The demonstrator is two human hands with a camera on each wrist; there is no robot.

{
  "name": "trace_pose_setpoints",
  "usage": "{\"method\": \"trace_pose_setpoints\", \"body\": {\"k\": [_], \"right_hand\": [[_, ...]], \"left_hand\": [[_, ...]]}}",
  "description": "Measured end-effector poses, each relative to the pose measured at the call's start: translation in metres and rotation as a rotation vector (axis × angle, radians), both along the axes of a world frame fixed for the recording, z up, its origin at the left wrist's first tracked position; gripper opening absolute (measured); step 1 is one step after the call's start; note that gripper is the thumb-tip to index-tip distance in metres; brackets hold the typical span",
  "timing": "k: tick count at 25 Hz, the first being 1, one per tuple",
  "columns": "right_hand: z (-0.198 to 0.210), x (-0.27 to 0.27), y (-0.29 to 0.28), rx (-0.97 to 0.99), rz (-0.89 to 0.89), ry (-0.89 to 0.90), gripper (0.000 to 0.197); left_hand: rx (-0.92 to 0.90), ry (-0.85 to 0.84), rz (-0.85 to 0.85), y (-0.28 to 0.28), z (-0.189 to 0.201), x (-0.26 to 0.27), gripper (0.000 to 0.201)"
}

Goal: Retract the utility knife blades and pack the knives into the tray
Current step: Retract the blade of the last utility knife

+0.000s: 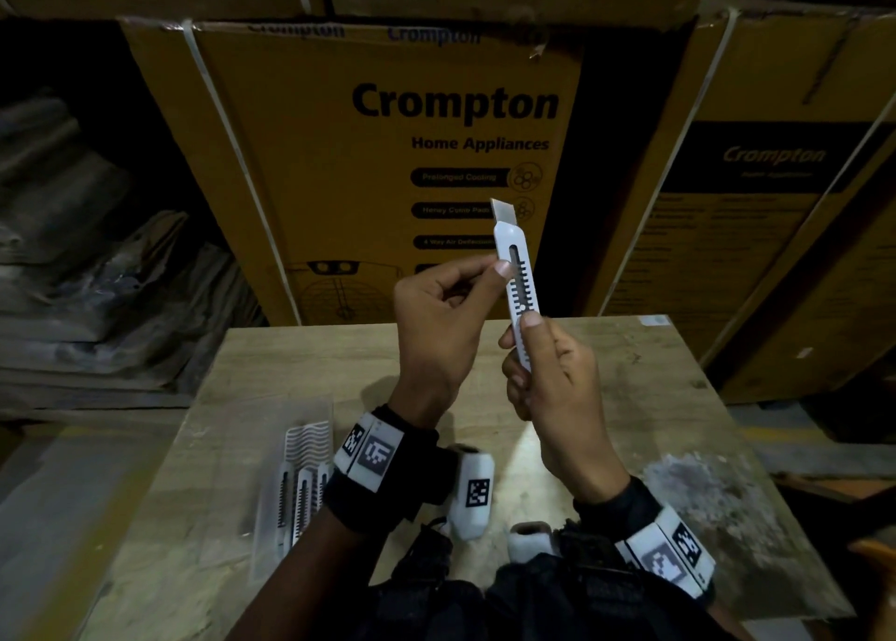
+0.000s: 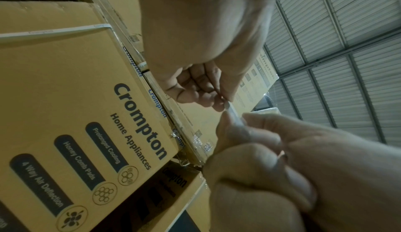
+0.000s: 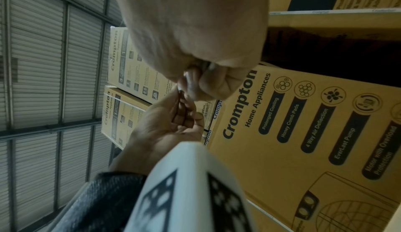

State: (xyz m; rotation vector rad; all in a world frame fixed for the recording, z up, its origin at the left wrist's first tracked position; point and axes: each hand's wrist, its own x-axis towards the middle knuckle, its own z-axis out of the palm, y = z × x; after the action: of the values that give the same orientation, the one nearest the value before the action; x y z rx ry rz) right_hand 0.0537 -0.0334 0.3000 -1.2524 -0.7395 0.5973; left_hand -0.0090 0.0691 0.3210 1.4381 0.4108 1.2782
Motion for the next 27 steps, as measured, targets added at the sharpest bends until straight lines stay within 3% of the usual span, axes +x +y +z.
{"method": "trace_pose_setpoints", "body": {"k": [5, 12, 27], "right_hand": [[-0.002, -0.004, -0.002, 0.001, -0.038, -0.007, 0.037], [-0.001, -0.012, -0.002, -0.036, 0.108, 0.056, 0.034], [-0.006, -0.057, 0.004, -0.073, -0.042, 0.059, 0.034]], "left_hand": [[-0.038, 0.007, -0.024, -0.002, -0.001, 0.001, 0.011], [-0.044, -0.022, -0.013, 0.004, 0.003, -0.008, 0.012], [-0.044, 0.032, -0.05, 0.012, -0.005, -0.045, 0.011]]}}
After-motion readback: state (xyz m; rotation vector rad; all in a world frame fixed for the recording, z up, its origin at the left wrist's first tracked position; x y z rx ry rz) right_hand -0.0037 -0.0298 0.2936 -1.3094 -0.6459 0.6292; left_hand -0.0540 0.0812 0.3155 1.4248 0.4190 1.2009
